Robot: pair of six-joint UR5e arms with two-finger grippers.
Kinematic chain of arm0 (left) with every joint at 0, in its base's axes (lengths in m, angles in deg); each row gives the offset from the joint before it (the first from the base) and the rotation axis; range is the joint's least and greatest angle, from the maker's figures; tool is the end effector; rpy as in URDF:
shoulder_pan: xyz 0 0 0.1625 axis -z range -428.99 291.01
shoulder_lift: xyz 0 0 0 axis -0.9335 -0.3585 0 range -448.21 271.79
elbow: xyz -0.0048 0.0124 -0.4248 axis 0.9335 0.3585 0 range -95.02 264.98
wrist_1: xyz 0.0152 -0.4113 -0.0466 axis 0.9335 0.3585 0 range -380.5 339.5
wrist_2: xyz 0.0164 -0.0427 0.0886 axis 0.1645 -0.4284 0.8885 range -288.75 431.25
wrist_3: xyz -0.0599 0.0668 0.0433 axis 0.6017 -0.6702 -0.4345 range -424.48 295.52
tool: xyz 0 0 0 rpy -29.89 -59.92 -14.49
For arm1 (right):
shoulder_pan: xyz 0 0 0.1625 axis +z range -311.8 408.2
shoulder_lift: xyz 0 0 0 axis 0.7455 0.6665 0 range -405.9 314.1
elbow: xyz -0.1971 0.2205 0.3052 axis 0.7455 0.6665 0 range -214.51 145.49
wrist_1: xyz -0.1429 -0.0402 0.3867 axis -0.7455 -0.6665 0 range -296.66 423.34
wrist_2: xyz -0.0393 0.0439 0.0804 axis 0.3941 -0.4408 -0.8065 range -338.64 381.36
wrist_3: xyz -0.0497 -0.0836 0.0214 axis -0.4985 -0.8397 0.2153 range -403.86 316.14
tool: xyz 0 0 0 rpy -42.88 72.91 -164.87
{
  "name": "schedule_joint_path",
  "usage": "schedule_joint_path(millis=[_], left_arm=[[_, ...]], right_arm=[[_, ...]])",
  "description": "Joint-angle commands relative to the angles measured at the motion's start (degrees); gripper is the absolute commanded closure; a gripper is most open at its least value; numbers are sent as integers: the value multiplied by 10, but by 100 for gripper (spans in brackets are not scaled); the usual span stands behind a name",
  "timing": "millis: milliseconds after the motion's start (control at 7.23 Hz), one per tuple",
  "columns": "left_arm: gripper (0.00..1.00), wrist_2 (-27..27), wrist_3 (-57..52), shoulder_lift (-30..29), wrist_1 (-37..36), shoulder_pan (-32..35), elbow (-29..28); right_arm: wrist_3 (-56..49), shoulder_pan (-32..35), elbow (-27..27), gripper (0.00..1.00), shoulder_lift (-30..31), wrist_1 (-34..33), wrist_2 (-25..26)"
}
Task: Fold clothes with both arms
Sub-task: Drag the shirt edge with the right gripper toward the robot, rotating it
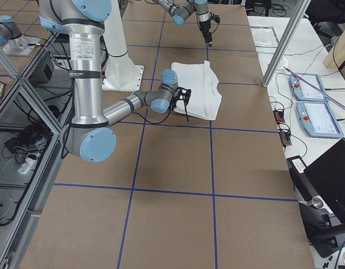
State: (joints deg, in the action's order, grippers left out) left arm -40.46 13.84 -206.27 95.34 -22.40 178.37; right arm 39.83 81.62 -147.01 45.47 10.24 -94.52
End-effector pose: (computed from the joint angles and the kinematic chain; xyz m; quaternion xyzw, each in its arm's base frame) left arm 0.3878 -0.5502 0.2989 0.0849 0.4917 -0.1724 0.8493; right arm -0.3549 -0.3419 0.4090 -0.0235 -0.5111 0.0942 0.8540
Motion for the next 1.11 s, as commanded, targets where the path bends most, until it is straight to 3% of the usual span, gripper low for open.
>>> schedule_joint_path(millis=[0,138,276,553,691,968], left_arm=[[0,1,1,0,0,0,0],[0,9,1,1,0,0,2],[0,14,1,2,0,-1,2],[0,25,1,1,0,-2,3],[0,25,1,-1,0,-2,4],[0,25,-2,-5,1,-2,6]], right_arm=[[2,-83,-89,100,76,1,-3],[7,-130,-123,100,105,1,-12],[7,-175,-130,100,108,2,-34],[7,-257,-132,100,104,2,-29],[7,-265,-132,1,103,3,-28],[7,-220,-133,0,78,6,-28]])
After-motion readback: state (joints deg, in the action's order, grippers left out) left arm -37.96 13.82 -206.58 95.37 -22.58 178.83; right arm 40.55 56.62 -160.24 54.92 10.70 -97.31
